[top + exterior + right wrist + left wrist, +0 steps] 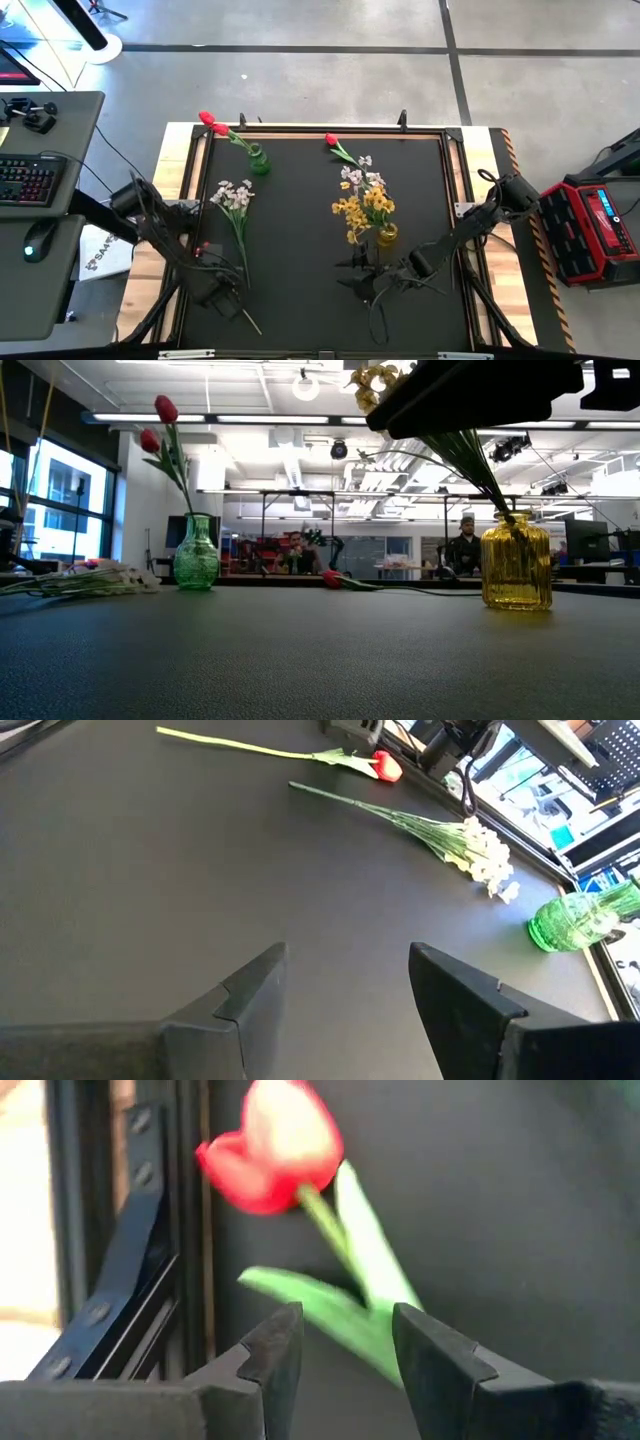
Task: Sort flowers into vase by color
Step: Put the bottom red tulip in the green vase
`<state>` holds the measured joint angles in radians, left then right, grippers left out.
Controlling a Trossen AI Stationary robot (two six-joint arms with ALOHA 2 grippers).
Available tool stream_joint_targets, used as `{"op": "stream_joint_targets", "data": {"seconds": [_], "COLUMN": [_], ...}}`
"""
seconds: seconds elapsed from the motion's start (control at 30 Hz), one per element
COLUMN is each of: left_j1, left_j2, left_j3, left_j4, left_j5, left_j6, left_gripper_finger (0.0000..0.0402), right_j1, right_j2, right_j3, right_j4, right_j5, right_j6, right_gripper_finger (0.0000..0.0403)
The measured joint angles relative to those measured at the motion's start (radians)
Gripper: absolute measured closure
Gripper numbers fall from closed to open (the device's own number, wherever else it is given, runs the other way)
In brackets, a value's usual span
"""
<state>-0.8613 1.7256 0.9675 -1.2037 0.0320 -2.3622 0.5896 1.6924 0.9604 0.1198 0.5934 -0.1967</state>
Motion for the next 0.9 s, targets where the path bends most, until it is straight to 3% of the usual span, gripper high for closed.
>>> {"op": "stream_joint_targets", "data": {"seconds": [0.47, 0.57, 0.77, 0.9], "left_j1": [0.023, 0.022, 0.016, 0.014], "left_j2": [-0.015, -0.022, -0.084, -0.154], "left_j3": [-0.129, -0.131, -0.136, -0.135], "left_j4": [0.121, 0.132, 0.109, 0.074], "left_j5": [-0.048, -0.079, -0.173, -0.246], "left_j6": [0.026, 0.038, 0.061, 0.061], "left_gripper_finger": [0.0265, 0.0292, 0.0384, 0.0391], "right_j1": [0.0, 0.0, 0.0, 0.019], "right_j2": [0.0, 0.0, 0.0, -0.026], "right_j3": [0.0, 0.0, 0.0, 0.0], "right_j4": [-0.007, -0.006, -0.005, -0.042], "right_j5": [0.001, 0.002, 0.024, 0.108], "right_j6": [0.032, 0.032, 0.021, 0.006], "right_gripper_finger": [0.0208, 0.0208, 0.0208, 0.0208]}}
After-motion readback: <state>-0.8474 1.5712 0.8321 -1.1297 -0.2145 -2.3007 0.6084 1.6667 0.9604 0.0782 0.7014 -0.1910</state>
